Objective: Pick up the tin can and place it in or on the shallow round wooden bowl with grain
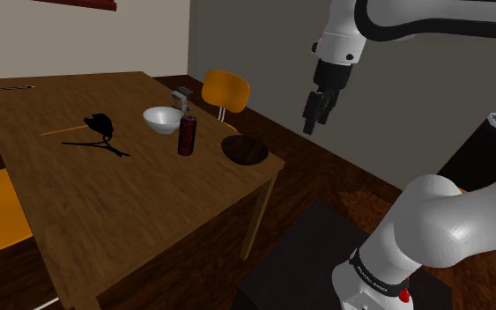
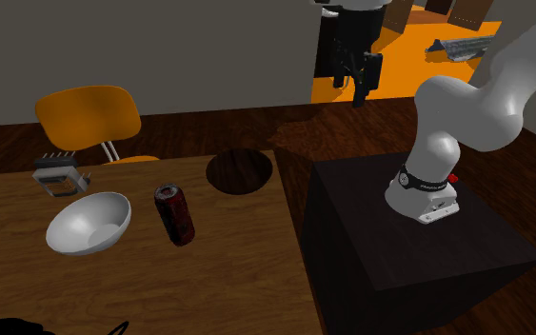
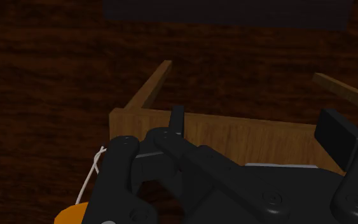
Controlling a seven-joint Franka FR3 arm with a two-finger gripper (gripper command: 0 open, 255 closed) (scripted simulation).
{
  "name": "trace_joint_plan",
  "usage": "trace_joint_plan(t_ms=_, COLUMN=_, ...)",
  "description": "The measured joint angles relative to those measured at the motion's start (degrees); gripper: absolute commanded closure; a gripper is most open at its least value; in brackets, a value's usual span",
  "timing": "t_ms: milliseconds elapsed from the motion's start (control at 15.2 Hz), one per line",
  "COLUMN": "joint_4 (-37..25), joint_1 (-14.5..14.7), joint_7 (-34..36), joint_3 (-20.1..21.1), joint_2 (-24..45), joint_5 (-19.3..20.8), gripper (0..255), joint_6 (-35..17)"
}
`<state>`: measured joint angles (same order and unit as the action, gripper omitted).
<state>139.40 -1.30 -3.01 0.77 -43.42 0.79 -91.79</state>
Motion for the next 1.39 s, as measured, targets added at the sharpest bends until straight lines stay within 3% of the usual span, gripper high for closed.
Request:
trace_joint_plan(t_ms=528, joint_4=-4.6, joint_1=0.8, joint_7=0.2, joint_3=0.2, joint_2=12.6, joint_5=-1.7, gripper=0, joint_6=-8.4)
trace_joint_plan(t_ms=858, joint_4=-10.9, joint_1=1.5, joint_7=0.2, joint_3=0.6, joint_2=24.2, joint_5=-3.2, gripper=0, joint_6=-14.0)
trace_joint_plan(t_ms=1386, joint_4=-25.6, joint_1=2.1, joint_7=-0.5, joint_3=0.9, joint_2=42.0, joint_5=-5.2, gripper=0, joint_6=-17.7)
